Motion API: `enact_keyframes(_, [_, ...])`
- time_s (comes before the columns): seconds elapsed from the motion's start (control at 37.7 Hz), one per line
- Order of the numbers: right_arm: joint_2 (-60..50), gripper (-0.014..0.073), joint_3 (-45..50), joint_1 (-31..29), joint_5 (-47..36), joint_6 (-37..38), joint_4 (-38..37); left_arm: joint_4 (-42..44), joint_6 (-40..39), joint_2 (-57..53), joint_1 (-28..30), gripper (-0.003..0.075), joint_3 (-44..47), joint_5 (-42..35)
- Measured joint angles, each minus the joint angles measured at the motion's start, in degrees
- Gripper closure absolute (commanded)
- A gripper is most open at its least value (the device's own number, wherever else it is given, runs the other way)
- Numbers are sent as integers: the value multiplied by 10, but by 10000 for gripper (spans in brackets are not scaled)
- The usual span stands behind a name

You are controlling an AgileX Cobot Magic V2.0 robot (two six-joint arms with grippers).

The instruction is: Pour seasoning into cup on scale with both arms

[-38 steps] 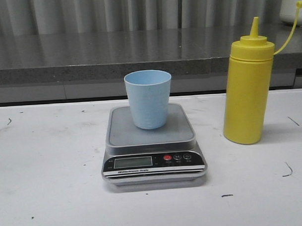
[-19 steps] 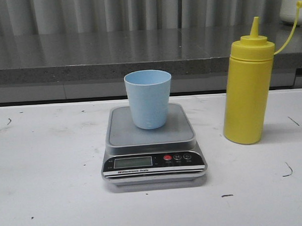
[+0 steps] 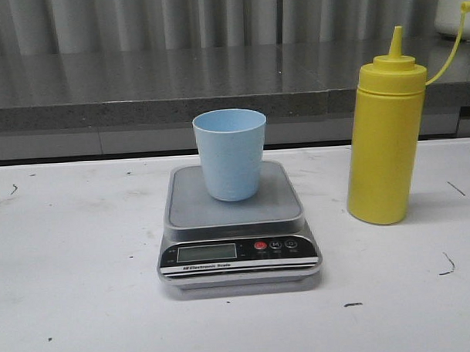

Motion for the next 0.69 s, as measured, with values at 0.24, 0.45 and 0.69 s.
enact_keyframes(0.24, [127,-37,18,34,-104,0,5,0,0,0,0,740,0,0])
enact_keyframes(0.45, [237,-37,66,111,-206,0,6,0,0,0,0,740,0,0])
enact_keyframes(0.69, [364,-37,76,155,-360,1,6,0,0,0,0,740,0,0])
